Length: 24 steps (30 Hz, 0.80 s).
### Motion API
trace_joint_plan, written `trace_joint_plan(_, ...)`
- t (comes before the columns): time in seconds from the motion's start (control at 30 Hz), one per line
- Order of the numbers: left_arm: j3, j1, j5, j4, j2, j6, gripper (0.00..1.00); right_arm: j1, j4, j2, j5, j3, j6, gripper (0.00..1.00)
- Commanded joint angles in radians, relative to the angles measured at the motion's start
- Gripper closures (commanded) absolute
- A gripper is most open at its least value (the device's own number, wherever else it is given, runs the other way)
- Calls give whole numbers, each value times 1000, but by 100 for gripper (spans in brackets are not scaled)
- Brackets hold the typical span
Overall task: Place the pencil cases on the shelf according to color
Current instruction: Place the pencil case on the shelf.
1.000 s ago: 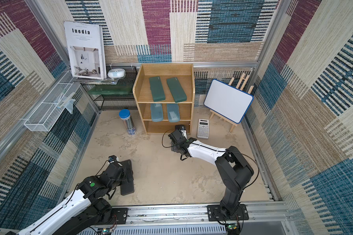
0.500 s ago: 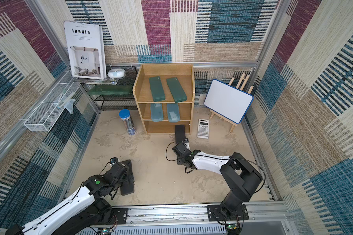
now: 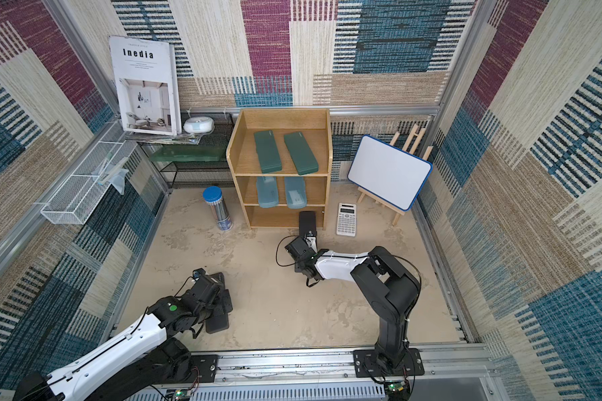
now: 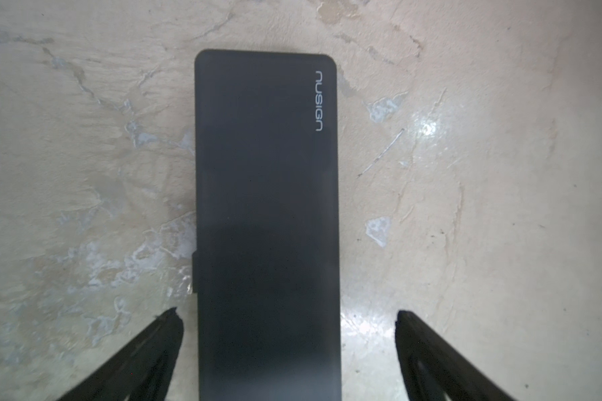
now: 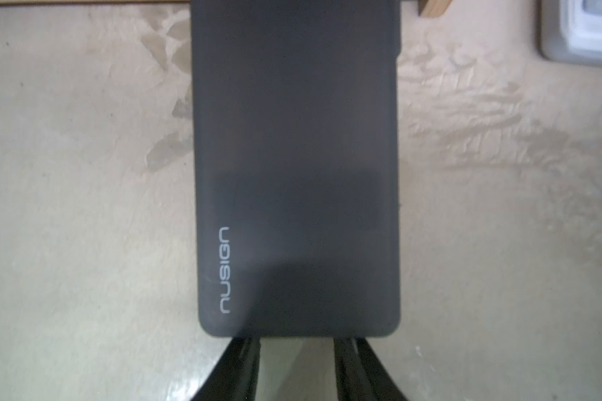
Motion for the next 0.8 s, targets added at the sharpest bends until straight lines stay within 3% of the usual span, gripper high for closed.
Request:
trace_joint_plan(0.0,7,1,-16,-7,2,-13,1,-12,-11,14,31,38,-24,60)
trace_joint_plan(0.5,21,1,-19,2,65,-5,1,-75,-29,122,39,210,-111,60)
trace_joint_plan(0.77,27,1,-44,-20,72,-28,1,-80,-26,106,35,227,-123,61)
